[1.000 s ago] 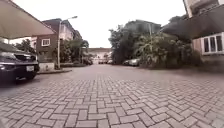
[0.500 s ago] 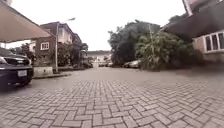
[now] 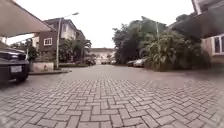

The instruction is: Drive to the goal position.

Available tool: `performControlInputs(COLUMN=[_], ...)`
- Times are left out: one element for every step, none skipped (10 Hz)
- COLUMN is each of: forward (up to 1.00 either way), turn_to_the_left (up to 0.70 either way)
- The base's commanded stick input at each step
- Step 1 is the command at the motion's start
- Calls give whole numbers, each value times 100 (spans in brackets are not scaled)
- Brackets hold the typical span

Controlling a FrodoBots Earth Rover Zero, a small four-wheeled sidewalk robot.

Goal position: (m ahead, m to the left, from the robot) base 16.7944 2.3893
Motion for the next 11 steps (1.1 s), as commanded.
performControlInputs(forward=[70, 70, 70, 70, 70, 70, 70, 70, 70, 70, 70], turn_to_the_left=[0, 0, 0, 0, 0, 0, 0, 0, 0, 0, 0])
